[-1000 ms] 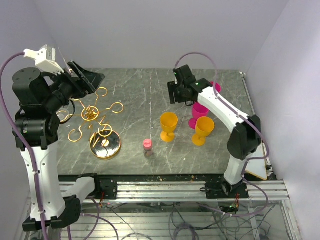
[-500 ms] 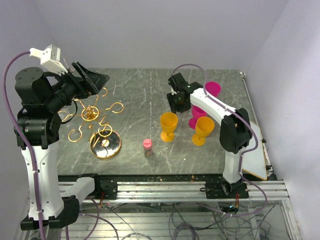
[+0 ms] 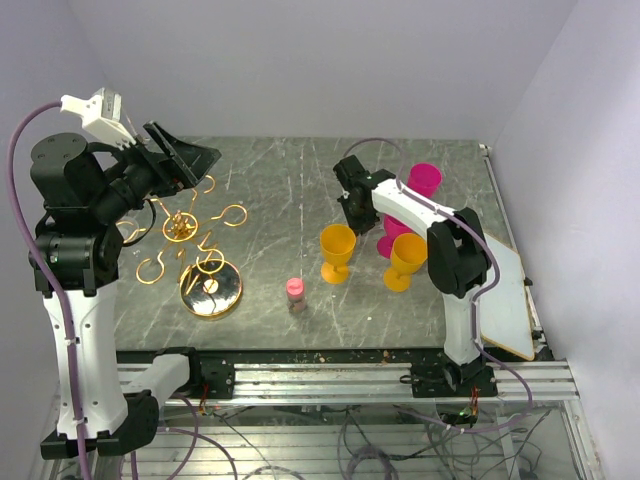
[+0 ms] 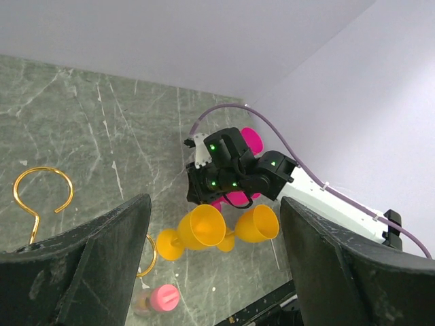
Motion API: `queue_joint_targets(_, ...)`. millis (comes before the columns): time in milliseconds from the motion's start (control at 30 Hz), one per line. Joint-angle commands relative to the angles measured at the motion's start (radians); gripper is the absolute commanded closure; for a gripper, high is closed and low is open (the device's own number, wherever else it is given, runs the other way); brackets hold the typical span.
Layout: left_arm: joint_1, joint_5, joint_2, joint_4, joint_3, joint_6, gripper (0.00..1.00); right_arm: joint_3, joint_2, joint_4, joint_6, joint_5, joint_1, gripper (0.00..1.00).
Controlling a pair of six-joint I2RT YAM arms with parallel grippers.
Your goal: Take the wine glass off the wine glass rack
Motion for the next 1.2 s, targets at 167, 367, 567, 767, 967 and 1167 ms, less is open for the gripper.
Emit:
queue_joint_targets(167, -0.010, 0.018, -0.001, -0.001, 0.052, -0.008, 0.13, 0.071, -0.038, 0.043, 0.022, -0.092, -0.005, 1.00)
queue_joint_targets(367, -0.010, 0.016, -0.006, 0.014, 0.032, -0.025, 0.12, 0.246, -0.093, 0.103, 0.121, -0.354, -0.012, 1.00)
queue_joint_targets(567, -0.010, 0.078, -0.010, 0.084, -0.005, -0.075, 0.10, 0.271, -0.219, 0.371, 0.332, -0.731, -0.092, 1.00)
queue_joint_targets(767, -0.010, 0.237, -0.011, 0.333, -0.095, -0.231, 0.11, -0.049, -0.423, 1.337, 1.011, -1.231, -0.183, 1.00)
queue_joint_targets(967, -0.010, 0.338, -0.008, 0.639, -0.183, -0.419, 0.11, -0.093, -0.397, 2.349, 1.846, -1.225, -0.183, 1.00)
queue_joint_targets(1167, -0.010, 0.354, -0.020, 0.914, -0.301, -0.619, 0.10, -0.053, -0.388, 2.643, 2.135, -1.046, -0.179, 1.00)
